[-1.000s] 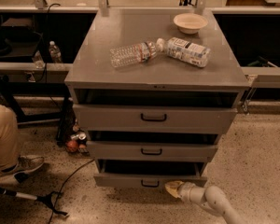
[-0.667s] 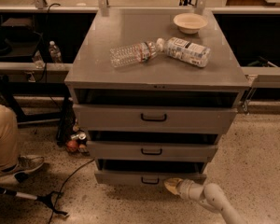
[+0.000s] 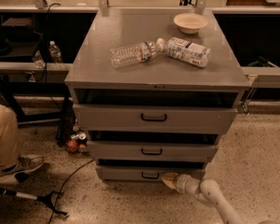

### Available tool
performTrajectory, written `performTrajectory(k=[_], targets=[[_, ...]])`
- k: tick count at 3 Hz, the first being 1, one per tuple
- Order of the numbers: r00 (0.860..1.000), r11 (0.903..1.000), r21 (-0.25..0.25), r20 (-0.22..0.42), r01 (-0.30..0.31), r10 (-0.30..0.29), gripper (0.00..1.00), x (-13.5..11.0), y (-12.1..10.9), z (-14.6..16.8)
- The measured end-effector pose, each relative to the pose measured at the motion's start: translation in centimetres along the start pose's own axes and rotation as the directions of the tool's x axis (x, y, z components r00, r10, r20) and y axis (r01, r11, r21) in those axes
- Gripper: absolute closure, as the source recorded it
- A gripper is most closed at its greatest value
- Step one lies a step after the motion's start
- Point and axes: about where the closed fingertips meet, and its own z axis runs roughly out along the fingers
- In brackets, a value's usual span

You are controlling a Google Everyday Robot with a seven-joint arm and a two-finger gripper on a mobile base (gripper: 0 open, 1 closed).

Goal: Close bottom drawer

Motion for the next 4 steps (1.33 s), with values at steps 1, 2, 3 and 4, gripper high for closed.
performTrajectory(k=[1,2,3,4], targets=[[1.0,0.9996,0.027,0.008,-0.005,0.004,1.0,0.0,0.1,-0.9],[1.0,0.9967,0.08,0.018,-0.014,0.012,1.0,0.1,0.0,-2.8],[1.0,0.9873,0.157,0.02,-0.023,0.02,1.0,0.2,-0.7,-5.6],[0.999,0.9573,0.287,0.023,-0.037,0.032,1.0,0.1,-3.3,-10.7]])
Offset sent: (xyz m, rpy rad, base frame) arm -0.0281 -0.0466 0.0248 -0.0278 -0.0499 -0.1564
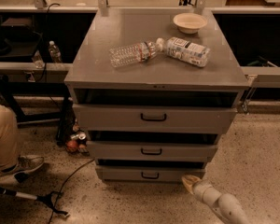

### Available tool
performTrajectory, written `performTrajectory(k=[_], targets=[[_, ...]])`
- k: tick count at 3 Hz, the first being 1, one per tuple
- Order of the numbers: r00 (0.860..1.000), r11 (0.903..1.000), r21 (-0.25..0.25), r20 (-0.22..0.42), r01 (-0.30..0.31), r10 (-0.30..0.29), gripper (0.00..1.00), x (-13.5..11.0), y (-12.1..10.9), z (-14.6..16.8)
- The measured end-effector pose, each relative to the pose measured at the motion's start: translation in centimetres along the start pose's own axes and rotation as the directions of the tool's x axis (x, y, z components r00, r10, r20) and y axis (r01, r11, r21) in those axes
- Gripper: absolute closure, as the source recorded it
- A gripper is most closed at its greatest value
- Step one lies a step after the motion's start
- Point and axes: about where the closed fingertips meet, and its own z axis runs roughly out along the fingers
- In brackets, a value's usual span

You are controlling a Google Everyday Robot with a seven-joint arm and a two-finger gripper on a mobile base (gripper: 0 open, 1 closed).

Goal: Close bottom drawer

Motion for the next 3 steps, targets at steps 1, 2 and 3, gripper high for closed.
performTrajectory(k=[1,2,3], targets=[[1.0,0.9972,0.075,0.0,-0.003,0.003,1.0,-0.4,-2.7,-2.4],[1.0,0.9901,0.14,-0.011,-0.003,0.005,1.0,-1.3,-6.4,-4.3],[0.999,0.9819,0.188,-0.031,-0.019,0.026,1.0,-1.8,-10.0,-6.2]])
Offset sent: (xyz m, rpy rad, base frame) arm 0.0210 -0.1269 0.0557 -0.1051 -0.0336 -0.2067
